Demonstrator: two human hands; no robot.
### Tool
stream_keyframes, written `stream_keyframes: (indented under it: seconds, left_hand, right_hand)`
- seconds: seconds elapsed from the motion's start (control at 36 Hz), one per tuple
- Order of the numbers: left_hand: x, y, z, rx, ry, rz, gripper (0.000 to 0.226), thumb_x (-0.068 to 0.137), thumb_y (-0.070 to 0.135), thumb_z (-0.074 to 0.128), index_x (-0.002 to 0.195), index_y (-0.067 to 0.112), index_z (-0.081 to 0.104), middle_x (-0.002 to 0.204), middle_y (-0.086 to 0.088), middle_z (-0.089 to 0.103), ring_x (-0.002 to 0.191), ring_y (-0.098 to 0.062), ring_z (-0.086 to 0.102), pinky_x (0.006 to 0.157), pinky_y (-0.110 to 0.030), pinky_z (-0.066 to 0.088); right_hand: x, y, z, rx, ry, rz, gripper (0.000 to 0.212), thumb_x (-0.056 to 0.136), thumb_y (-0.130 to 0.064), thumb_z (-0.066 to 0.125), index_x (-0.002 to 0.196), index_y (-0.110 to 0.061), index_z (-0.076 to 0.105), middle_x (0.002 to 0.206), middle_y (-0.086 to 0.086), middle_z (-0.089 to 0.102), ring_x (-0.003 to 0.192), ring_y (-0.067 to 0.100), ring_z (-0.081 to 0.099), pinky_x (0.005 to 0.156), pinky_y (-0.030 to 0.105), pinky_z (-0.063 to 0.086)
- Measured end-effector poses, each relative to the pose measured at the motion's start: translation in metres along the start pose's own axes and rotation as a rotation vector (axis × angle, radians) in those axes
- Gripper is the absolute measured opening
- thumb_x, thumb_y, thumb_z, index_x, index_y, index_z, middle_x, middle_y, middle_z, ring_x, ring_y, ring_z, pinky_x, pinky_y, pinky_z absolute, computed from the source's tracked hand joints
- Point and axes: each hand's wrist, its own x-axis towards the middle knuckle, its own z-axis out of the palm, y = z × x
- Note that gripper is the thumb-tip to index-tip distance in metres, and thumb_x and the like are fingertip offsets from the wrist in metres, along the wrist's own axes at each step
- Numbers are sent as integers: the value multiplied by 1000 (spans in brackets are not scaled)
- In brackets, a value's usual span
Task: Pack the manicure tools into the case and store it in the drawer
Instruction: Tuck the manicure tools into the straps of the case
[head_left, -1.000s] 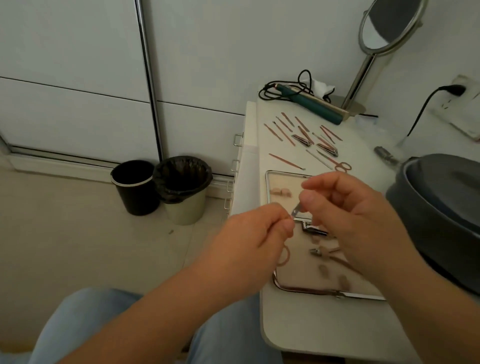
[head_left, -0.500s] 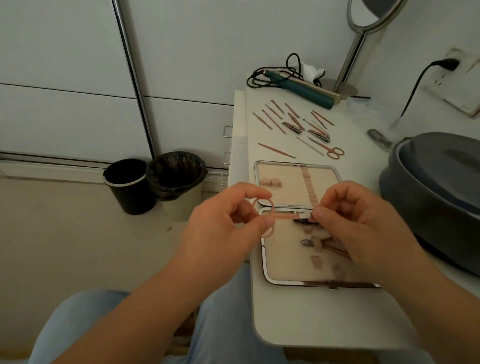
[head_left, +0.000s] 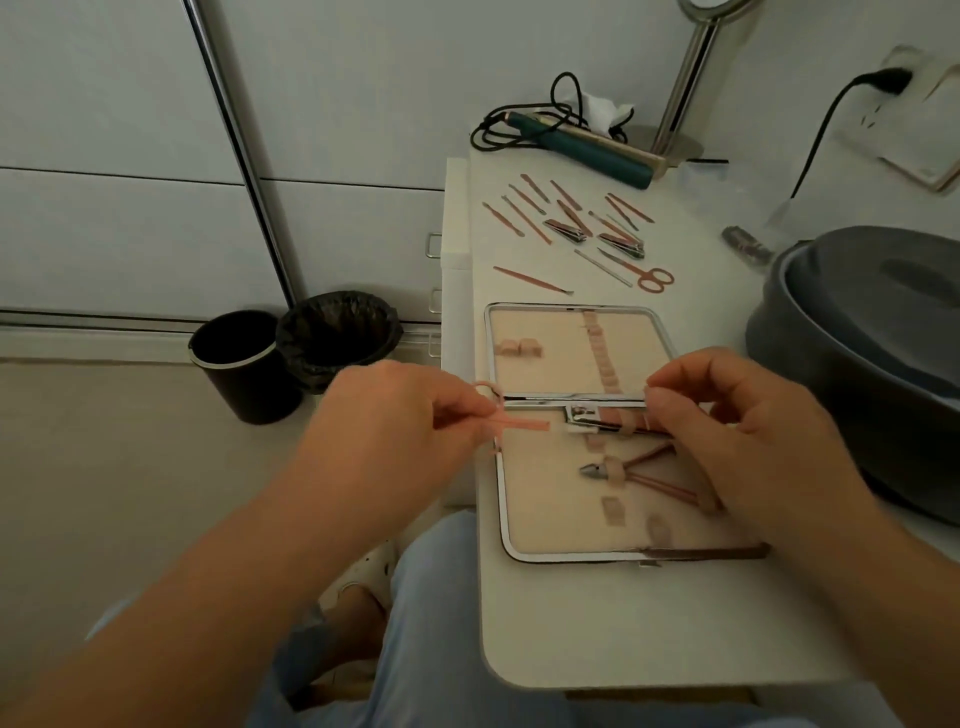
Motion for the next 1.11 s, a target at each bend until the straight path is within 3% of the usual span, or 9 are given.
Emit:
stream_keyframes:
  seconds: [0.14,0.28,0.39,0.53,0.64,0.75,0.83,1.03,1.11]
  left_hand:
    - [3,-4,-4,72,-108,-44,9,76,36,65,83,39,70,58,32,49,65,28,44,60,8,29]
    - [6,-5,-1,99,-115,-66,6,75,38,64,77,41,68,55,33,49,74,26,45,63,8,30]
    - [9,1,4,115,-128,-84,9,75,40,63,83,43,68,65,32,55,66,11,53,59,0,38]
    - [12,8,12,181,-91,-43,16,79,41,60,93,44,67,61,30,43,61,7,45,59,-6,30]
    - [13,6,17,185,-59,-33,17,80,41,59,95,44,67,61,27,42,61,7,42,58,-8,29]
    - [9,3,20,151,-95,-24,14,77,46,58,89,46,66,74,18,52,71,3,45,62,-18,39]
    - [7,4,25,117,-102,-28,8,75,49,60,80,47,66,75,16,52,72,3,46,63,-19,40]
    - [16,9,36,155,-70,-17,13,76,51,60,85,46,67,68,20,44,66,3,39,53,-17,28]
    - [19,12,38,140,-85,-3,15,75,52,60,86,45,67,67,21,45,68,-1,44,55,-16,31]
  right_hand:
    - [3,11,3,14,-1,15,9,81,-34,58,73,-39,57,74,-17,60,62,-17,51,47,7,41]
    - [3,13,7,7,2,4,12,82,-30,61,74,-38,57,73,-15,59,65,-16,49,54,-3,36]
    - [1,14,6,13,0,-2,12,82,-29,60,74,-38,57,72,-16,57,69,-17,49,54,-3,36]
    - [0,14,7,11,11,-11,9,80,-31,60,74,-36,58,66,-16,58,69,-15,51,53,-2,36]
    - [1,15,7,-8,1,-11,7,80,-34,60,74,-37,58,71,-29,58,68,-15,51,53,-2,36]
    - [1,14,8,-9,12,-20,4,76,-37,57,73,-37,58,64,-17,58,69,-15,52,54,-3,36]
    - [0,13,8,-16,10,-27,3,75,-38,57,72,-37,57,66,-17,56,68,-15,52,53,-2,37]
    - [0,12,9,-20,2,-25,4,76,-36,59,73,-36,57,67,-18,57,68,-18,51,52,-3,36]
    - [0,13,9,-31,1,-23,3,75,-37,59,74,-35,58,68,-17,58,70,-15,52,54,-2,37]
